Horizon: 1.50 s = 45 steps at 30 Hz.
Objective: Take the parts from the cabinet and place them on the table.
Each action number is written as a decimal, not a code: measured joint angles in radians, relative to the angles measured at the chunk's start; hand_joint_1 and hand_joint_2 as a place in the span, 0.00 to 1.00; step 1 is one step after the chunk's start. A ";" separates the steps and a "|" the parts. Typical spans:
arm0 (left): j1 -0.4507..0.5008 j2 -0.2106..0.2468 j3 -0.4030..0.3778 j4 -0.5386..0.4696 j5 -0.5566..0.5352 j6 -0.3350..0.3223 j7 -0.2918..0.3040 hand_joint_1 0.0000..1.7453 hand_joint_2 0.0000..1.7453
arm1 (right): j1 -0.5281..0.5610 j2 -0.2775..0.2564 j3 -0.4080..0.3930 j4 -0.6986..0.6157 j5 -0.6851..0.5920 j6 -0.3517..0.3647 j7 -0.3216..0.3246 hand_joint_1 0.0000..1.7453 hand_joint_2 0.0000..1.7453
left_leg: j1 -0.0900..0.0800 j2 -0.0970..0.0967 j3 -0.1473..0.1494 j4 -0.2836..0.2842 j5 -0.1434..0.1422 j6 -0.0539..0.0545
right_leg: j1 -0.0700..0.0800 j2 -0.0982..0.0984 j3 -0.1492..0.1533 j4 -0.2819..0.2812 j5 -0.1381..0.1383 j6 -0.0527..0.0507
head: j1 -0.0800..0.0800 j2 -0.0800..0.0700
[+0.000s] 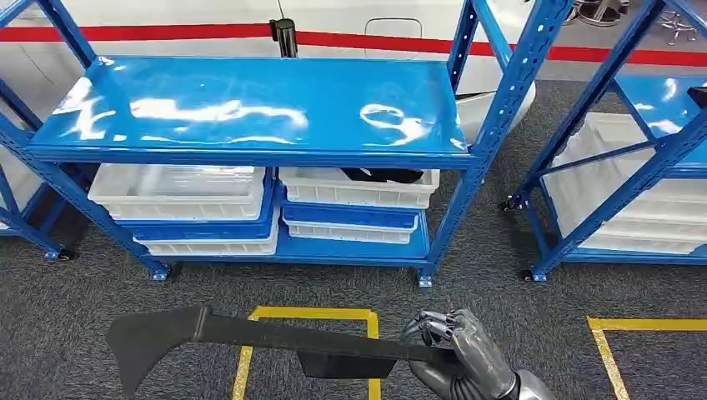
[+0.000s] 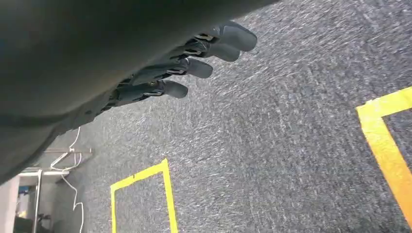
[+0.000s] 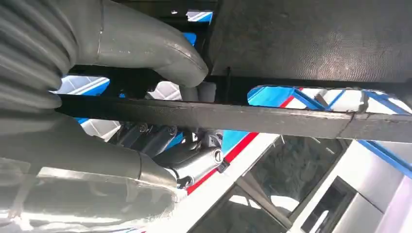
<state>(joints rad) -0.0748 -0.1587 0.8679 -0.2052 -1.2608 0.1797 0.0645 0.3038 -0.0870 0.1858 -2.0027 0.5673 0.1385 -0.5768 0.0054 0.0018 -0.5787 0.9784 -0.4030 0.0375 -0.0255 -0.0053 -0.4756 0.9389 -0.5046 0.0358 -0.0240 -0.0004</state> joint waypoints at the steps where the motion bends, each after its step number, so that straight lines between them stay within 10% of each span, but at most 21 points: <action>1: 0.000 0.000 0.000 0.000 0.000 0.000 0.003 0.00 0.00 | 0.001 0.001 0.000 0.001 0.000 0.000 0.001 1.00 1.00 | -0.008 0.000 -0.003 0.001 0.000 -0.006 | 0.010 0.001 -0.010 -0.001 0.011 -0.006 | -0.001 0.000; 5: 0.001 0.001 0.002 0.000 -0.003 0.000 0.005 0.00 0.00 | 0.009 0.008 -0.001 0.000 0.003 -0.002 0.007 1.00 1.00 | 0.004 0.000 -0.007 0.008 0.008 -0.026 | -0.004 0.002 -0.016 0.000 0.028 -0.036 | -0.004 0.000; 10: 0.004 0.001 0.005 0.001 -0.005 -0.002 0.005 0.00 0.00 | 0.032 0.012 -0.003 0.000 0.006 -0.011 0.009 1.00 1.00 | 0.013 -0.001 -0.119 0.316 -0.191 -0.049 | 0.004 -0.001 -0.035 0.008 0.046 -0.057 | -0.009 0.000; 12: 0.006 0.001 0.005 0.001 -0.005 -0.003 0.005 0.00 0.00 | 0.040 0.012 -0.005 0.000 0.012 -0.019 0.008 1.00 1.00 | 0.014 -0.001 -0.092 0.296 -0.165 -0.046 | 0.006 0.000 -0.047 0.020 0.047 -0.056 | -0.010 0.000; 15: 0.005 0.001 0.005 0.001 -0.010 -0.003 0.005 0.00 0.00 | 0.043 0.011 -0.007 0.000 0.025 -0.031 0.006 1.00 1.00 | 0.013 -0.003 0.054 0.040 -0.074 -0.030 | 0.009 0.003 -0.050 0.028 0.047 -0.055 | -0.010 0.000; 20: 0.005 0.000 0.005 0.001 -0.011 -0.003 0.010 0.00 0.00 | 0.046 0.009 -0.018 -0.009 0.042 -0.048 0.007 1.00 1.00 | 0.000 -0.002 0.044 0.016 -0.057 0.002 | 0.023 0.002 -0.066 0.022 0.067 -0.021 | -0.008 0.000; 24: 0.003 -0.003 0.005 0.001 -0.011 -0.003 0.011 0.00 0.00 | 0.048 0.006 -0.026 -0.011 0.042 -0.052 0.007 1.00 1.00 | 0.004 0.004 0.019 0.002 -0.025 0.023 | 0.015 0.004 -0.175 0.250 -0.066 -0.039 | 0.000 0.000; 26: 0.004 -0.003 0.006 0.001 -0.011 -0.003 0.011 0.00 0.00 | 0.049 0.005 -0.028 -0.011 0.042 -0.052 0.008 1.00 1.00 | 0.003 0.004 0.003 0.003 -0.013 0.021 | 0.013 0.004 -0.215 0.356 -0.102 -0.030 | 0.000 0.000; 30: 0.003 -0.008 0.006 0.001 -0.015 -0.003 0.016 0.00 0.00 | 0.048 -0.010 -0.047 -0.011 0.034 -0.057 0.005 1.00 1.00 | 0.003 0.002 -0.016 0.005 0.007 0.005 | 0.000 0.003 -0.015 0.039 -0.008 0.006 | 0.002 0.000; 34: 0.005 -0.008 0.006 0.001 -0.025 -0.003 0.016 0.00 0.00 | 0.064 -0.029 -0.080 -0.024 0.016 -0.065 0.000 1.00 1.00 | -0.001 0.001 -0.020 0.007 0.017 -0.017 | 0.013 0.004 -0.017 0.011 0.011 -0.019 | -0.003 0.000; 36: 0.007 -0.005 0.005 0.001 -0.029 -0.003 0.018 0.00 0.00 | 0.070 -0.034 -0.095 -0.030 0.014 -0.066 -0.001 1.00 1.00 | 0.009 0.000 -0.029 0.022 0.010 -0.028 | -0.006 0.002 -0.021 0.007 0.026 -0.038 | -0.002 0.000; 39: 0.010 -0.005 0.005 0.002 -0.035 -0.003 0.035 0.00 0.00 | 0.081 -0.037 -0.108 -0.042 0.012 -0.066 -0.002 1.00 1.00 | 0.012 -0.001 -0.103 0.224 -0.142 -0.043 | 0.001 0.001 -0.030 0.010 0.042 -0.057 | -0.006 0.000; 41: 0.011 -0.005 0.005 0.002 -0.035 -0.002 0.042 0.00 0.00 | 0.087 -0.039 -0.117 -0.042 0.008 -0.066 -0.002 1.00 1.00 | 0.014 -0.001 -0.137 0.343 -0.187 -0.048 | 0.004 0.001 -0.043 0.015 0.047 -0.055 | -0.006 0.000; 42: 0.012 -0.005 0.005 0.002 -0.035 -0.002 0.042 0.00 0.00 | 0.088 -0.040 -0.119 -0.042 0.007 -0.065 -0.002 1.00 1.00 | 0.014 -0.001 -0.130 0.340 -0.183 -0.048 | 0.005 0.001 -0.046 0.017 0.048 -0.054 | -0.006 0.000; 45: 0.012 -0.005 0.005 0.002 -0.035 -0.002 0.043 0.00 0.00 | 0.088 -0.041 -0.127 -0.042 0.005 -0.065 -0.002 1.00 1.00 | 0.014 -0.002 0.039 0.082 -0.079 -0.029 | 0.008 0.003 -0.052 0.028 0.050 -0.051 | -0.006 0.000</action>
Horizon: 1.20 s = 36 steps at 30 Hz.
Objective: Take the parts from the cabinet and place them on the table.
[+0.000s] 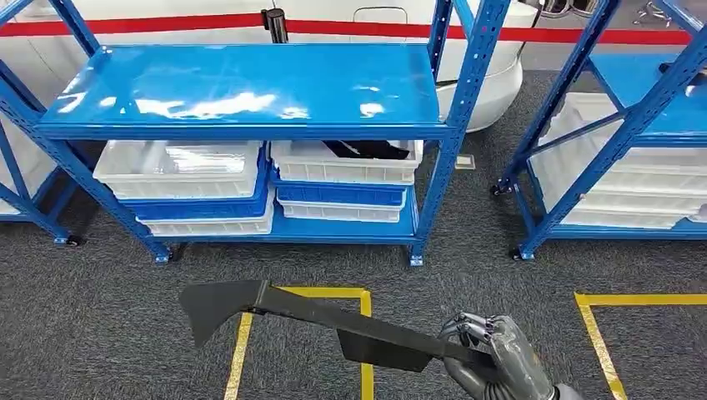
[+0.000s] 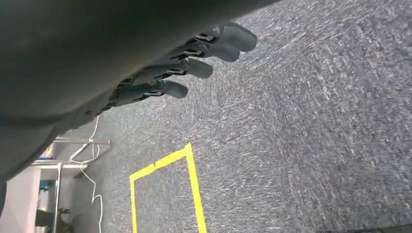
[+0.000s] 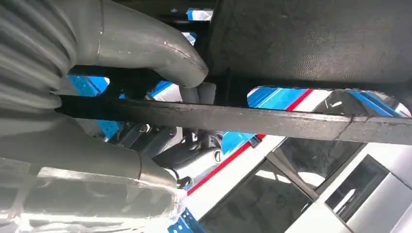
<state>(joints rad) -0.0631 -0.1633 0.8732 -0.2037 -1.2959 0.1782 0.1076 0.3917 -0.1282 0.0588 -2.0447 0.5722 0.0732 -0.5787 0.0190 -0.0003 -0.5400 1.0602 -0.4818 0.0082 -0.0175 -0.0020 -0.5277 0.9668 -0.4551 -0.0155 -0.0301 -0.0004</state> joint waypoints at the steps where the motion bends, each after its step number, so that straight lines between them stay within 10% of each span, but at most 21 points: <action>1: -0.001 0.001 0.000 0.000 -0.001 0.000 0.000 0.00 0.00 | 0.000 0.000 -0.003 0.000 0.000 0.000 0.000 1.00 1.00 | -0.002 -0.003 0.027 -0.053 -0.008 0.008 | 0.000 0.000 0.000 0.000 0.001 0.002 | 0.000 0.000; 6: -0.001 -0.003 0.000 0.000 -0.010 -0.004 0.000 0.00 0.00 | 0.010 0.000 -0.023 -0.012 0.000 0.000 0.000 1.00 1.00 | -0.006 0.003 0.014 -0.080 0.030 0.041 | 0.018 -0.002 -0.016 -0.001 0.018 0.038 | 0.000 0.000; 9: -0.004 -0.006 0.000 0.000 -0.011 -0.008 0.001 0.00 0.00 | 0.019 0.001 -0.038 -0.019 -0.001 0.001 -0.002 1.00 1.00 | -0.011 0.008 -0.012 -0.088 0.057 0.058 | 0.008 0.001 -0.099 0.167 -0.099 0.015 | 0.010 0.000; 11: -0.003 -0.007 0.000 0.000 -0.011 -0.008 0.002 0.00 0.00 | 0.029 0.003 -0.043 -0.019 0.000 0.002 -0.002 1.00 1.00 | -0.013 0.009 -0.033 -0.087 0.071 0.058 | 0.003 0.001 -0.149 0.306 -0.153 0.023 | 0.011 0.000; 13: -0.003 -0.009 0.000 0.000 -0.014 -0.008 0.002 0.00 0.00 | 0.032 0.005 -0.048 -0.019 -0.003 0.006 -0.003 1.00 1.00 | -0.013 0.009 -0.050 -0.086 0.084 0.053 | -0.001 0.001 -0.103 0.256 -0.129 0.046 | 0.011 0.000; 16: -0.004 -0.011 0.000 0.000 -0.018 -0.009 0.000 0.00 0.00 | 0.031 0.007 -0.058 -0.019 -0.005 0.008 -0.004 1.00 1.00 | -0.014 0.007 -0.064 -0.083 0.101 0.038 | -0.012 -0.002 0.081 -0.028 -0.069 0.063 | 0.013 0.000; 20: -0.005 -0.011 -0.001 0.000 -0.022 -0.012 -0.010 0.00 0.00 | 0.034 0.011 -0.066 -0.025 -0.007 0.011 -0.008 1.00 1.00 | -0.017 0.007 -0.072 -0.076 0.117 0.016 | 0.005 0.003 0.057 -0.022 -0.047 0.042 | 0.012 0.000; 21: -0.004 -0.010 -0.001 0.000 -0.024 -0.013 -0.013 0.00 0.00 | 0.034 0.013 -0.069 -0.026 -0.005 0.012 -0.010 1.00 1.00 | -0.014 0.007 -0.077 -0.070 0.117 0.012 | -0.016 0.002 0.053 -0.026 -0.037 0.029 | 0.012 0.000; 24: 0.000 -0.008 -0.001 0.000 -0.030 -0.015 -0.024 0.00 0.00 | 0.041 0.032 -0.071 -0.032 0.007 0.014 -0.019 1.00 1.00 | -0.004 0.002 -0.129 0.085 -0.039 -0.006 | -0.014 -0.003 0.033 -0.025 -0.017 0.000 | 0.010 0.000; 26: 0.002 -0.007 -0.001 0.000 -0.032 -0.015 -0.026 0.00 0.00 | 0.045 0.050 -0.071 -0.035 0.029 0.011 -0.023 1.00 1.00 | 0.000 0.001 -0.167 0.230 -0.113 -0.016 | -0.010 -0.003 0.016 -0.023 -0.004 0.000 | 0.011 0.000; 28: 0.003 -0.007 -0.001 0.000 -0.039 -0.015 -0.027 0.00 0.00 | 0.047 0.068 -0.071 -0.036 0.048 0.010 -0.023 1.00 1.00 | 0.002 0.002 -0.132 0.226 -0.093 -0.017 | -0.009 -0.002 0.001 -0.016 0.008 0.005 | 0.010 0.000; 31: 0.002 -0.006 -0.004 0.000 -0.044 -0.017 -0.027 0.00 0.00 | 0.047 0.086 -0.071 -0.043 0.069 0.006 -0.023 1.00 1.00 | 0.005 -0.001 0.048 -0.037 -0.014 -0.008 | -0.008 0.001 -0.016 0.000 0.016 0.012 | 0.010 0.000; 36: 0.002 -0.006 -0.011 0.000 -0.050 -0.021 -0.027 0.00 0.00 | 0.046 0.104 -0.070 -0.058 0.087 0.002 -0.023 1.00 1.00 | -0.012 -0.002 0.041 -0.070 -0.003 0.026 | 0.003 -0.001 -0.031 -0.008 0.044 0.054 | 0.012 0.000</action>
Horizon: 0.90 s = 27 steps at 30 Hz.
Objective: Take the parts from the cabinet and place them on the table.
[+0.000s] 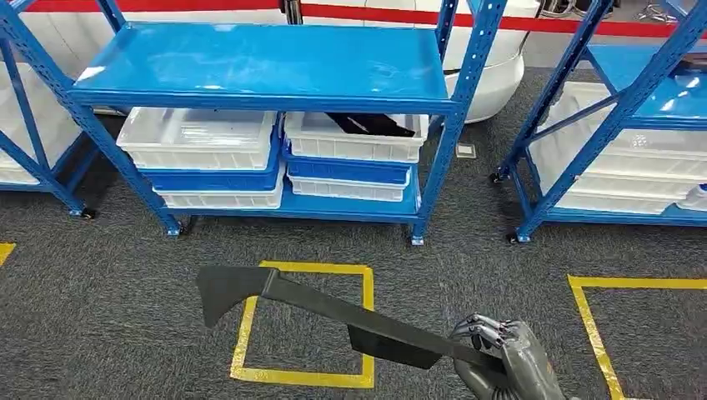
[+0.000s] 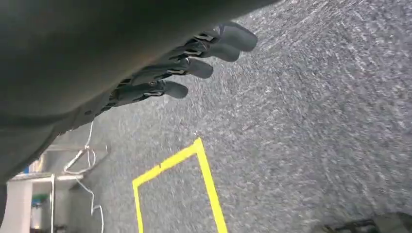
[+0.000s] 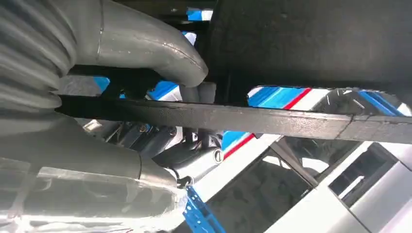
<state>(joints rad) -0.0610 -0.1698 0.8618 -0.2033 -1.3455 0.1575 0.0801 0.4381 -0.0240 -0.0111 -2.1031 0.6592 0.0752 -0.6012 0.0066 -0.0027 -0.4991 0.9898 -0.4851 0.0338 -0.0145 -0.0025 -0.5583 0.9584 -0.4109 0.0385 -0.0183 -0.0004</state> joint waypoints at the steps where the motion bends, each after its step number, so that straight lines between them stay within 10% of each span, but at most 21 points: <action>1: -0.002 -0.003 -0.001 0.000 0.000 -0.001 -0.001 0.00 0.00 | -0.002 0.002 0.000 -0.002 0.000 0.000 0.000 1.00 1.00 | 0.007 0.009 -0.003 -0.011 0.017 0.011 | -0.001 0.000 -0.018 0.019 -0.019 -0.002 | 0.001 0.000; 4: -0.003 -0.001 -0.002 0.000 -0.001 -0.002 -0.001 0.00 0.00 | -0.004 0.005 0.001 -0.002 0.001 0.000 0.000 1.00 1.00 | 0.001 0.010 -0.038 -0.012 0.042 0.030 | -0.003 0.001 -0.107 0.233 -0.152 -0.028 | 0.006 0.000; 6: -0.003 -0.001 -0.002 0.000 -0.001 -0.002 -0.001 0.00 0.00 | -0.005 0.005 0.001 -0.002 0.000 0.000 0.000 1.00 1.00 | -0.004 0.011 -0.058 -0.011 0.056 0.030 | -0.004 0.001 -0.137 0.338 -0.185 -0.019 | 0.007 0.000; 9: -0.003 -0.002 -0.003 0.000 -0.001 -0.003 -0.001 0.00 0.00 | -0.005 0.007 0.001 -0.002 0.001 0.000 0.000 1.00 1.00 | -0.011 0.009 -0.081 -0.011 0.075 0.026 | -0.003 0.001 -0.007 0.161 -0.121 0.001 | 0.007 0.000; 12: -0.003 -0.006 -0.003 0.000 -0.001 -0.003 -0.002 0.00 0.00 | -0.011 0.007 0.001 -0.002 0.004 0.000 0.000 1.00 1.00 | -0.017 0.009 -0.089 -0.010 0.086 0.018 | 0.007 0.000 0.123 -0.029 -0.106 -0.013 | 0.008 0.000; 16: -0.003 -0.008 -0.003 0.000 -0.001 0.002 -0.009 0.00 0.00 | -0.017 0.006 0.001 -0.002 0.005 0.000 -0.002 1.00 1.00 | -0.018 0.011 -0.093 -0.009 0.104 -0.002 | 0.015 0.000 0.092 -0.026 -0.083 -0.024 | 0.006 0.000; 17: -0.003 -0.004 -0.003 0.000 -0.001 0.002 -0.013 0.00 0.00 | -0.019 0.005 0.001 -0.001 0.005 0.000 -0.005 1.00 1.00 | -0.013 0.008 -0.103 0.005 0.096 -0.006 | -0.021 -0.002 0.091 -0.034 -0.071 -0.038 | 0.007 0.000; 19: -0.001 -0.003 -0.003 0.000 -0.001 0.001 -0.021 0.00 0.00 | -0.021 0.005 0.001 -0.001 0.003 0.000 -0.009 1.00 1.00 | -0.006 0.003 -0.137 0.100 -0.001 -0.020 | -0.014 -0.005 0.087 -0.033 -0.059 -0.057 | 0.003 0.000; 22: 0.001 -0.003 -0.003 0.000 -0.002 0.000 -0.029 0.00 0.00 | -0.021 0.005 0.002 -0.001 0.002 -0.001 -0.013 1.00 1.00 | 0.008 0.003 -0.199 0.305 -0.100 -0.043 | -0.010 -0.006 0.065 -0.027 -0.045 -0.056 | 0.002 0.000; 26: 0.002 0.000 -0.003 0.000 -0.004 -0.001 -0.032 0.00 0.00 | -0.023 0.007 0.008 -0.001 0.008 -0.005 -0.015 1.00 1.00 | 0.033 0.004 -0.042 0.078 0.017 -0.060 | -0.016 -0.003 0.041 0.002 -0.043 -0.048 | 0.000 0.000; 27: 0.000 0.000 -0.003 0.000 -0.005 -0.001 -0.033 0.00 0.00 | -0.026 0.009 0.009 -0.001 0.012 -0.007 -0.015 1.00 1.00 | 0.031 -0.001 -0.011 0.026 -0.013 -0.063 | -0.012 -0.003 0.032 0.009 -0.045 -0.038 | 0.002 0.000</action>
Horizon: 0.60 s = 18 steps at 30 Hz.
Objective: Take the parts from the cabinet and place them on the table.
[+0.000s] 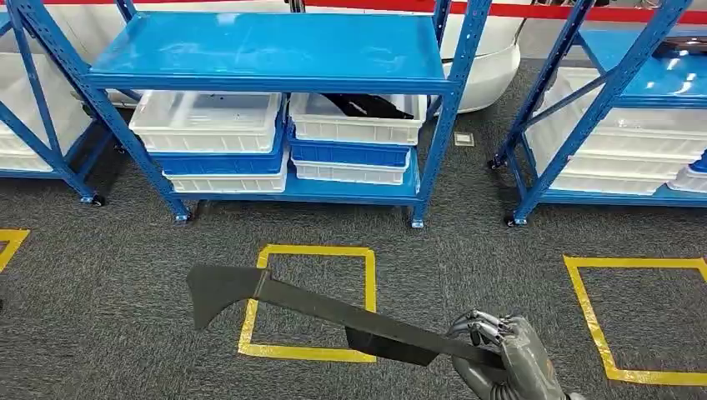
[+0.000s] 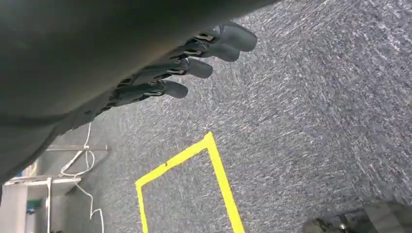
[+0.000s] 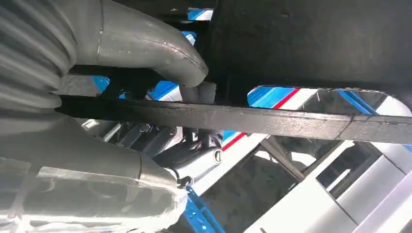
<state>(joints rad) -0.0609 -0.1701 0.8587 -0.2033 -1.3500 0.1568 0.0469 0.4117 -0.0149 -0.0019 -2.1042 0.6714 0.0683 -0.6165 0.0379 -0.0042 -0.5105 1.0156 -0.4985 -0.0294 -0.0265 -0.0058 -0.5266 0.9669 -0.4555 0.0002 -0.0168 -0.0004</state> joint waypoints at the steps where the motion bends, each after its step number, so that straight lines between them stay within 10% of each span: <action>1: 0.001 -0.002 0.000 0.000 -0.001 0.001 -0.001 0.00 0.00 | -0.004 0.003 0.000 0.000 0.004 -0.003 0.000 1.00 1.00 | -0.008 -0.003 -0.008 0.010 0.019 0.014 | 0.005 0.001 -0.015 0.002 0.004 0.006 | -0.002 0.000; 10: 0.002 -0.005 0.000 0.000 -0.003 0.000 -0.013 0.00 0.00 | -0.005 0.005 0.002 0.001 0.018 -0.016 -0.003 1.00 1.00 | -0.034 -0.001 -0.043 -0.001 0.035 0.055 | 0.008 0.002 -0.035 0.002 0.026 0.044 | 0.005 0.000; 18: 0.002 -0.005 0.000 0.000 0.002 -0.005 -0.013 0.00 0.00 | -0.003 0.005 0.002 0.007 0.007 -0.014 -0.002 1.00 1.00 | -0.038 0.000 -0.047 0.000 0.039 0.061 | 0.004 0.002 -0.038 0.001 0.032 0.047 | 0.005 0.000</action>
<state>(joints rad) -0.0587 -0.1755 0.8583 -0.2033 -1.3485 0.1522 0.0343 0.4087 -0.0103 -0.0004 -2.0970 0.6783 0.0538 -0.6188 -0.0005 -0.0046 -0.5571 1.0153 -0.4590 0.0319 -0.0224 -0.0043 -0.5645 0.9676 -0.4231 0.0467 -0.0122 -0.0004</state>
